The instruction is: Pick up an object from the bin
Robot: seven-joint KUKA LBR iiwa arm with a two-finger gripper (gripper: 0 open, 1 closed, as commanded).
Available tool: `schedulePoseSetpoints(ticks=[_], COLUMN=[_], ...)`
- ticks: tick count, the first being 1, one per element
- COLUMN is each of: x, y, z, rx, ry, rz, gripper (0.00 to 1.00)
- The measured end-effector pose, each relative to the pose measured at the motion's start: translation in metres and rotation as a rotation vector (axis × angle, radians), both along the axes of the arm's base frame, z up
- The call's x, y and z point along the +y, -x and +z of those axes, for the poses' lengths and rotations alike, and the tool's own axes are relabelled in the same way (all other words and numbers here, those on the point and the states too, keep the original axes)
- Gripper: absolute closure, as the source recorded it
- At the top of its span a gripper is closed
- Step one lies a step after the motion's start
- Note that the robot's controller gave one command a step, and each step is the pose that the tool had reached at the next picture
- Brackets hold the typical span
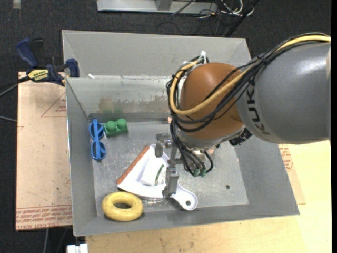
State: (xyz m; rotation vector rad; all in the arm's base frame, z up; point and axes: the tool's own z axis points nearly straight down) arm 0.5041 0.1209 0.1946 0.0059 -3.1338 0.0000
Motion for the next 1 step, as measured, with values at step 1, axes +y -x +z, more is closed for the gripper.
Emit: schedulePoseSetpoints(ticks=[1], x=[-0.0007], y=[-0.0017], z=[0.0045], rx=[-0.008], ry=[-0.001], rz=[-0.003], gripper=[0.00])
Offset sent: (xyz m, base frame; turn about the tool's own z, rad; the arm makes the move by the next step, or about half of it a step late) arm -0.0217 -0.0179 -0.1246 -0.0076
